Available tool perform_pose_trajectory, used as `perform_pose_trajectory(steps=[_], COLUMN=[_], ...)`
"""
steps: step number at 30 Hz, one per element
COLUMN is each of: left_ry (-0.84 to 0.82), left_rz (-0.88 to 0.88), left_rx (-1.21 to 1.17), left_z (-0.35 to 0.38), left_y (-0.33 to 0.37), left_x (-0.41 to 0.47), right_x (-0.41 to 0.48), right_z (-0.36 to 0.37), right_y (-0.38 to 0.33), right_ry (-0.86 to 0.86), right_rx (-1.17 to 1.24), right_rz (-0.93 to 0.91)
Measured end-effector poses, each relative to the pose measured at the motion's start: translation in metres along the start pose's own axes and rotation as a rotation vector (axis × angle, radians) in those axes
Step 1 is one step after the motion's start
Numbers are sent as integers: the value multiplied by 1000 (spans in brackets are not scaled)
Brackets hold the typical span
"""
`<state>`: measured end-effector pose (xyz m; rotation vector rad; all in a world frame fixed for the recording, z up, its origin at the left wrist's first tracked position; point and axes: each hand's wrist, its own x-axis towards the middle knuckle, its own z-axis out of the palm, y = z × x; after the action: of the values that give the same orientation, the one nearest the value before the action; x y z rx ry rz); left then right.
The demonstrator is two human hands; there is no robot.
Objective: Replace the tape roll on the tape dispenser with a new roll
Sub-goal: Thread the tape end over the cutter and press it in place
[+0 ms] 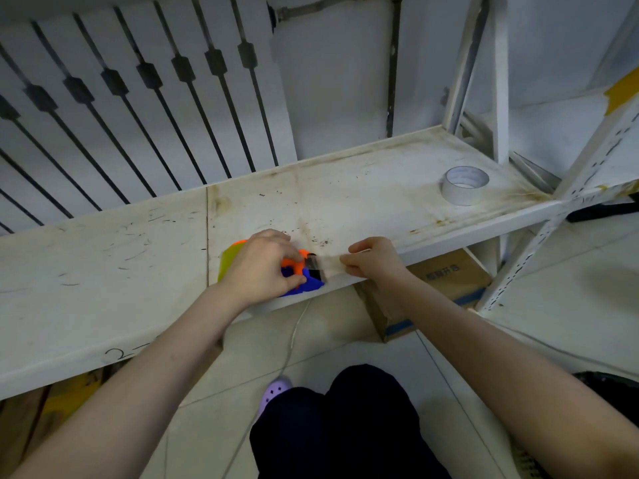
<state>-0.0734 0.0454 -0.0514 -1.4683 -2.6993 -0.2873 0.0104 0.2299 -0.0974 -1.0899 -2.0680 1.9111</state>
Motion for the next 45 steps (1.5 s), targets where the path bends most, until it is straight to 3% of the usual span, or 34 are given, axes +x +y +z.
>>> perform_pose_trajectory(steps=[20,45], left_ry=[-95,-256], left_rz=[6,49], left_rx=[111,334], left_z=[-1,0], left_y=[2,2], left_x=[2,5], right_x=[1,9], right_z=[5,13], right_y=[-2,-9], right_ry=[1,120], right_rx=[-72,-178], right_rz=[13,-171])
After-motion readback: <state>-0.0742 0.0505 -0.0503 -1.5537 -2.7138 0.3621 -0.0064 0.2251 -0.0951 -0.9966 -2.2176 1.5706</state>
